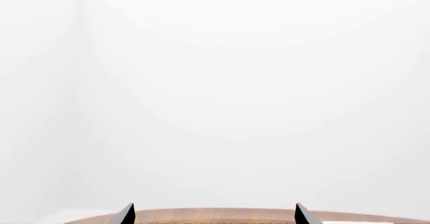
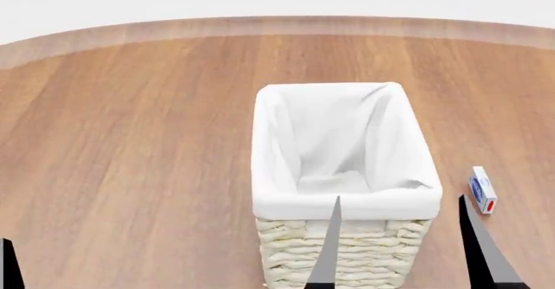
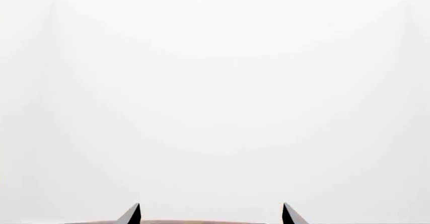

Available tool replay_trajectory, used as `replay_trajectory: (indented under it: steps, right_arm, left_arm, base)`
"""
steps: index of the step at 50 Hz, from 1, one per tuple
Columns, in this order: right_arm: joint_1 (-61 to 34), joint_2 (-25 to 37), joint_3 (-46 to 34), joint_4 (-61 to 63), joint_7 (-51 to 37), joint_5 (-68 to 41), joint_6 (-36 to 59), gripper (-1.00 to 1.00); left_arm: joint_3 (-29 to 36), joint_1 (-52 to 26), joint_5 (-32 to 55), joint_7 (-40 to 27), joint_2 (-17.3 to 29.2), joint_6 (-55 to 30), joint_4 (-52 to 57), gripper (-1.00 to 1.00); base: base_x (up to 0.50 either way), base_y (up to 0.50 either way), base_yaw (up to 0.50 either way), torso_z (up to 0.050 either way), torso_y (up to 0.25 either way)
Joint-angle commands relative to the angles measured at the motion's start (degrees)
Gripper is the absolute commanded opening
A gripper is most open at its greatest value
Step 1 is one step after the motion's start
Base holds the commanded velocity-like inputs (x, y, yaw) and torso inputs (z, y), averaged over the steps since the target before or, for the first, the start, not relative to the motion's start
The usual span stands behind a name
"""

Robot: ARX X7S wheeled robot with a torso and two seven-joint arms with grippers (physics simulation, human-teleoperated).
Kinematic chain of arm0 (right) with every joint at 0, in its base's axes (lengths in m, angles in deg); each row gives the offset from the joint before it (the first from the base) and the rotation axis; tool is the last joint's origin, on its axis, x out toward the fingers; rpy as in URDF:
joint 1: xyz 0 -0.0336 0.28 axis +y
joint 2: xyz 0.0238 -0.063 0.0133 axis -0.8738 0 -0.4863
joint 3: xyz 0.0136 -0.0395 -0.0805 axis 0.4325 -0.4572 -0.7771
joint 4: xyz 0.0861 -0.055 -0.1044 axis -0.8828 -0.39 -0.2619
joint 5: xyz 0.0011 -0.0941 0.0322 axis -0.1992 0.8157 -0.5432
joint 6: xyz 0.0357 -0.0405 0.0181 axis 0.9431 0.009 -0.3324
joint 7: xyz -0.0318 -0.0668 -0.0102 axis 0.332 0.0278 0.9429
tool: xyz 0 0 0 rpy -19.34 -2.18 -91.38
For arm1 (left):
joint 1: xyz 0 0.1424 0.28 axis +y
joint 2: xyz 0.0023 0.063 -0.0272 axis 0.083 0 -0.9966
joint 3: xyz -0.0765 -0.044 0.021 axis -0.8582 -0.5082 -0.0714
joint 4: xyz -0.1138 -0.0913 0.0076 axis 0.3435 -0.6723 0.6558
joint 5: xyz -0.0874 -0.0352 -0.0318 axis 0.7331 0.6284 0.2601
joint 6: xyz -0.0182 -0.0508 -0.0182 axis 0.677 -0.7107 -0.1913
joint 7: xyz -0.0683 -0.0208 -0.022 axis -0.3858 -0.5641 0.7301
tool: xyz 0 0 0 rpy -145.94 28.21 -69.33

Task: Pick up the alphabet soup and put it in the basket.

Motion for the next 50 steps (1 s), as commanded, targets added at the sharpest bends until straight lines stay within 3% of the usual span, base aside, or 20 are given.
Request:
replay_trajectory:
  steps: [1, 3, 5, 7, 9, 11, 16, 17, 18, 20, 21, 50]
  right_arm:
    - [-4.62, 2.69, 1.11, 4.68, -3.39, -3.71, 9.37, 1.00]
    - [-5.17, 10.43, -1.53, 4.70, -11.01, -6.30, 8.63, 1.00]
    - [-8.27, 24.31, -5.88, 4.70, -25.85, -17.95, 4.77, 1.00]
    - [-13.68, 40.86, -15.68, 4.70, -40.29, -25.57, -2.72, 1.00]
    - [-17.58, 51.48, -23.44, 4.69, -47.47, -28.07, -10.59, 1.00]
    - [-19.57, 56.37, -27.37, 4.67, -50.75, -28.79, -15.29, 1.00]
    - [-15.28, 67.00, -27.95, 4.28, -54.04, -27.91, -25.81, 1.00]
    - [-8.81, 75.60, -33.05, -0.90, -62.15, -21.66, -34.40, 1.00]
    - [-0.22, 75.09, -40.56, -9.49, -70.75, -17.18, -42.99, 1.00]
    - [1.80, 73.04, -41.01, -26.68, -70.16, -17.90, -60.18, 1.00]
    - [1.77, 72.71, -41.02, -29.25, -69.83, -18.02, -64.46, 1.00]
    - [0.87, 67.30, -41.24, -29.65, -65.24, -14.82, -60.27, 1.00]
  left_arm:
    - [0.32, -0.33, 0.02, -0.63, 0.38, -0.33, -0.56, 1.00]
    - [0.23, -0.56, 0.25, -0.74, 0.42, -0.49, -0.87, 1.00]
    - [0.18, -0.85, 0.28, -0.90, 0.44, -0.66, -1.36, 1.00]
    - [0.05, -1.17, 0.44, -1.02, 0.49, -0.86, -1.79, 1.00]
    - [-0.03, -1.44, 0.46, -1.24, 0.48, -1.05, -2.14, 1.00]
    - [-0.11, -1.52, 0.66, -1.36, 0.51, -1.14, -2.23, 1.00]
    - [-0.19, -1.65, 0.64, -1.73, 0.65, -1.22, -2.52, 1.00]
    - [-0.25, -1.58, 0.47, -1.96, 0.63, -1.34, -2.47, 1.00]
    - [0.11, -2.67, -0.10, -2.12, 0.43, -1.61, -4.24, 1.00]
    - [0.15, -2.61, -0.08, -2.26, 0.47, -1.64, -4.12, 1.00]
    - [0.18, -2.61, -0.09, -2.30, 0.50, -1.59, -4.18, 1.00]
    - [0.52, -2.75, 0.44, -3.52, 1.46, -1.47, -4.31, 1.00]
  base:
    - [0.00, 0.00, 0.00, 0.000, 0.000]
    - [0.00, 0.00, 0.00, 0.000, 0.000]
    - [0.00, 0.00, 0.00, 0.000, 0.000]
    - [0.00, 0.00, 0.00, 0.000, 0.000]
    - [0.00, 0.00, 0.00, 0.000, 0.000]
    - [0.00, 0.00, 0.00, 0.000, 0.000]
    - [0.00, 0.00, 0.00, 0.000, 0.000]
    - [0.00, 0.00, 0.00, 0.000, 0.000]
    - [0.00, 0.00, 0.00, 0.000, 0.000]
    - [0.00, 0.00, 0.00, 0.000, 0.000]
    - [0.00, 0.00, 0.00, 0.000, 0.000]
    - [0.00, 0.00, 0.00, 0.000, 0.000]
